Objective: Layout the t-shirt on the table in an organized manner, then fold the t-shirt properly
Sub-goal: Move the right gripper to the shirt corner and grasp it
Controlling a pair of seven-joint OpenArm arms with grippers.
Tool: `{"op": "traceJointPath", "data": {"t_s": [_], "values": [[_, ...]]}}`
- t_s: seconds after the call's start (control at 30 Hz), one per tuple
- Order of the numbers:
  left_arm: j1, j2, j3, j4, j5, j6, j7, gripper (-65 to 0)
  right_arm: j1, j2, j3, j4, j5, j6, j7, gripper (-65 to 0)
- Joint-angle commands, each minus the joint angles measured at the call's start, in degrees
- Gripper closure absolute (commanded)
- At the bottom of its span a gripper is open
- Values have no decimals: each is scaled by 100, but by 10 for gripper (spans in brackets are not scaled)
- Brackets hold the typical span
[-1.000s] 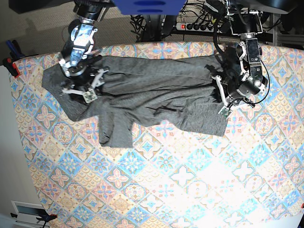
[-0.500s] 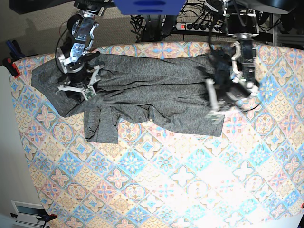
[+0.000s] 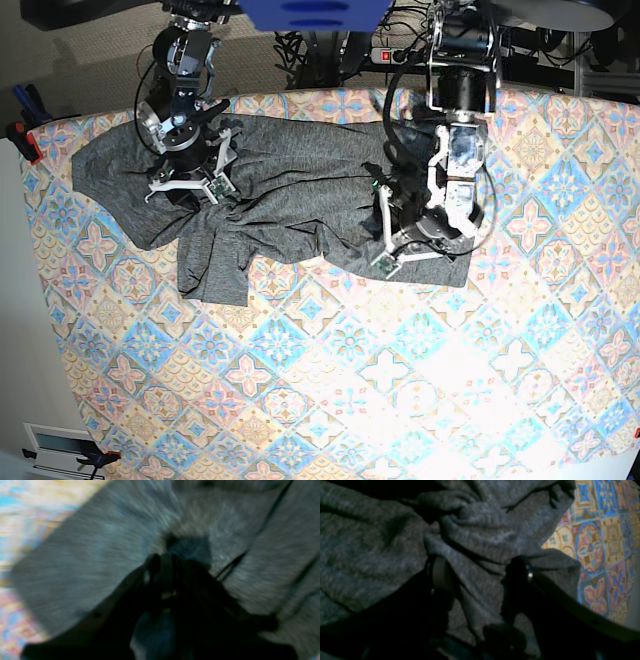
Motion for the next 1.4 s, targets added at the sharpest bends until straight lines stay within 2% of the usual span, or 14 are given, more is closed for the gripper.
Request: {"op": "traceJointPath", "data": {"t_s": [0.0,0.13,0.3,0.9,0.97,1.13,1.2,1.37], "values": [[-67,-2,-6,-257,159,-9,47,-36,-36,-6,-62,137,26,-40,112,-321],[-50,-20,-102,-934,449,0,-322,-36,-97,-6,-62,489,26,-40,112,-321],[12,-11,-735,-952,748,0,-366,-36,-115,-6,-62,797,26,-31,112,-320],[179,-38,-762,-952,757,0,-331,-36,-871,-14,-923,1500,78,101,156,-320],[241,-38,-762,-952,757,0,-331,-36,-880,-14,-897,1509,369,101,165,-320],[346,-46,-762,-952,757,0,-331,-36,-625,30,-501,1474,1089,153,121,-320],[381,-46,-762,-952,757,0,-331,-36,-273,38,-238,1456,1441,316,86,-320],[381,-46,-762,-952,757,0,-331,-36,747,38,808,1447,1986,316,-1083,-320]]}}
